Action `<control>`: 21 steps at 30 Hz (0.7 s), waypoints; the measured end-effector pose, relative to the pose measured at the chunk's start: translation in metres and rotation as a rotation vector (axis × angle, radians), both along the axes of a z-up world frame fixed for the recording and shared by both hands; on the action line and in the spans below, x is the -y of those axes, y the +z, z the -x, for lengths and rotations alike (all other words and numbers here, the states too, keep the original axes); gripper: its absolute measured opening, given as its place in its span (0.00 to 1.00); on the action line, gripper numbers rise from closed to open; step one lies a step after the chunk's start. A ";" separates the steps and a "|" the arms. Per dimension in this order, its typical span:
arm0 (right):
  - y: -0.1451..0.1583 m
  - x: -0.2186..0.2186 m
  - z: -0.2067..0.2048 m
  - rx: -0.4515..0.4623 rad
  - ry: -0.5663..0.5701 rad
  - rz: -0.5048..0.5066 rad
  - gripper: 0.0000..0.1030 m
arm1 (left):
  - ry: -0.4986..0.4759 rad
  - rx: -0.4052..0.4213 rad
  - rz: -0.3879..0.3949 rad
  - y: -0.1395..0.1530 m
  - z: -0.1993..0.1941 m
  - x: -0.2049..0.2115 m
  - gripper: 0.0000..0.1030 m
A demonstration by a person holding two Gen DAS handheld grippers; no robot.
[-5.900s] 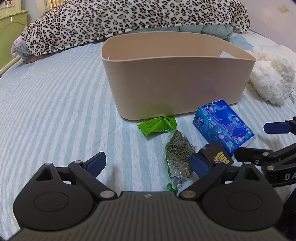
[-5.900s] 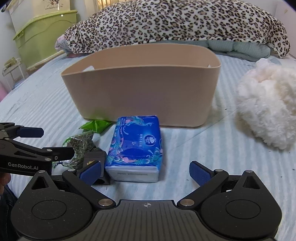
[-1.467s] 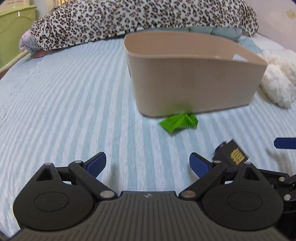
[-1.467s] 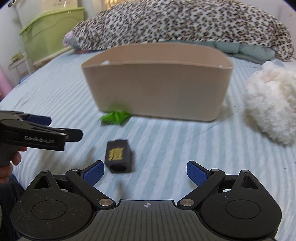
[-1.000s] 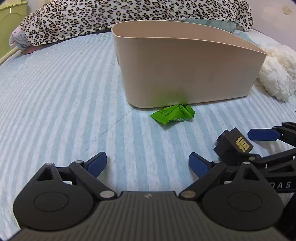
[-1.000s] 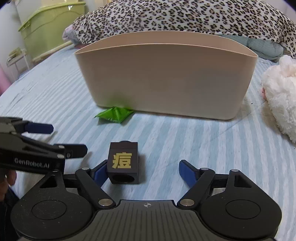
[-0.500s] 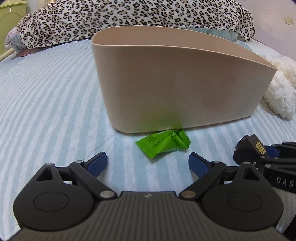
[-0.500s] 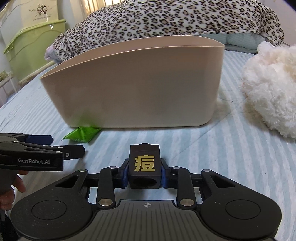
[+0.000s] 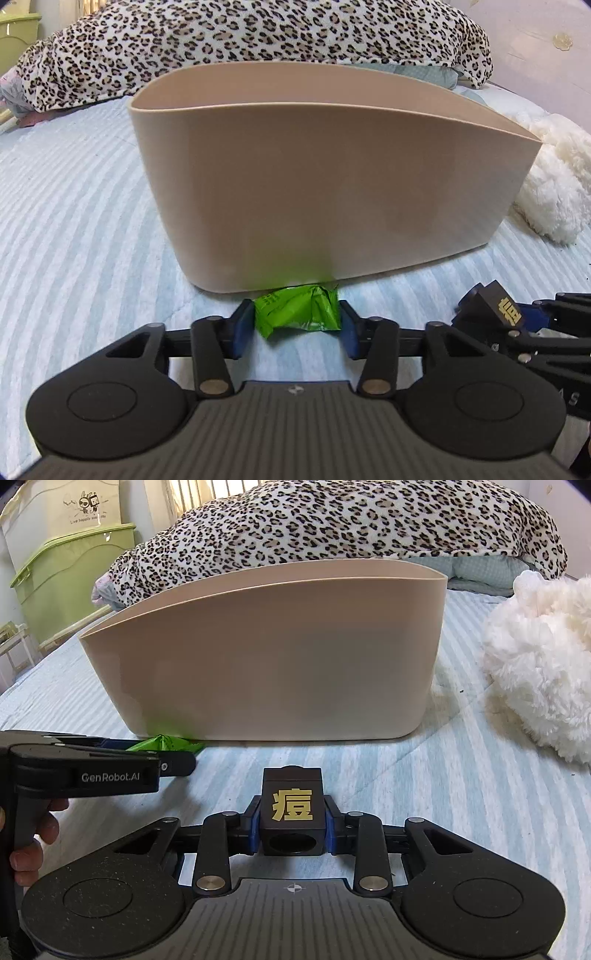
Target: Organize objects
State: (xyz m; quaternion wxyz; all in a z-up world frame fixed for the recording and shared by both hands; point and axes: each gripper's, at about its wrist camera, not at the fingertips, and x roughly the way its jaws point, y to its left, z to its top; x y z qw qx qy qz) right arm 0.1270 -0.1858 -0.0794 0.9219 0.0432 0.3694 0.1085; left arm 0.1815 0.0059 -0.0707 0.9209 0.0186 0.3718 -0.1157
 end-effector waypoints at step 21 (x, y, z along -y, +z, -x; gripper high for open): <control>0.007 0.015 0.009 -0.026 -0.029 -0.034 0.28 | -0.013 -0.037 0.029 0.003 0.006 0.006 0.81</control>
